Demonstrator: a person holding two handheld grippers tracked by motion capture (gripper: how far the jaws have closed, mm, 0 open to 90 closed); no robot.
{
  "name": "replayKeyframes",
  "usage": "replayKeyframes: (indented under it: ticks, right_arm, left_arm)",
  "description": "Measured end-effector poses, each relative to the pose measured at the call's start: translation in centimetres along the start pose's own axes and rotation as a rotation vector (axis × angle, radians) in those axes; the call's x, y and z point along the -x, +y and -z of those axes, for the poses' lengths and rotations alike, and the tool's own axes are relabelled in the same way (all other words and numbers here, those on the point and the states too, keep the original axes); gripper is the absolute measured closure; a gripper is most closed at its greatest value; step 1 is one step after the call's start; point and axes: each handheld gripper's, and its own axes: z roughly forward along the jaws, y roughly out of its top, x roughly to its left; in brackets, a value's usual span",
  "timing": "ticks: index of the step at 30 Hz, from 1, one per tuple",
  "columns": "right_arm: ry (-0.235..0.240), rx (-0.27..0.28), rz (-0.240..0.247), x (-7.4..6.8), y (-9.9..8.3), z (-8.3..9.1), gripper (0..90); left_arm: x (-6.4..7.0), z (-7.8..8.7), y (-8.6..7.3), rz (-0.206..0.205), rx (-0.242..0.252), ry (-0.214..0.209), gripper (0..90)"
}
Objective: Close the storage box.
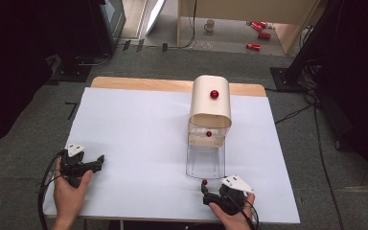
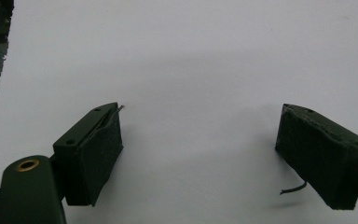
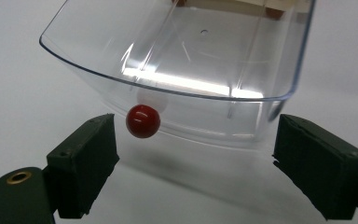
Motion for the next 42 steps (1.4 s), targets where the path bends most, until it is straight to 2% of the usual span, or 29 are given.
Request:
replayKeyframes:
  ticks: [4,10,27,42]
  right_arm:
    - [-0.027,-0.002,0.023,-0.2,-0.1,-0.6,14.3]
    - [-0.045,-0.009,0.015,-0.3,-0.3,-0.9,16.8]
    - [-0.043,0.008,0.012,-0.2,0.0,-0.6,17.1]
    - [-0.03,0.017,-0.008,0.2,1.6,-0.4,17.1]
  left_arm:
    - [0.0,0.0,0.0,0.0,0.0,0.0,14.6]
    - [0.0,0.0,0.0,-0.001,-0.001,0.0,14.5]
    - [0.0,0.0,0.0,-0.001,-0.001,0.001,14.5]
    - [0.0,0.0,0.0,-0.002,-0.001,0.001,14.5]
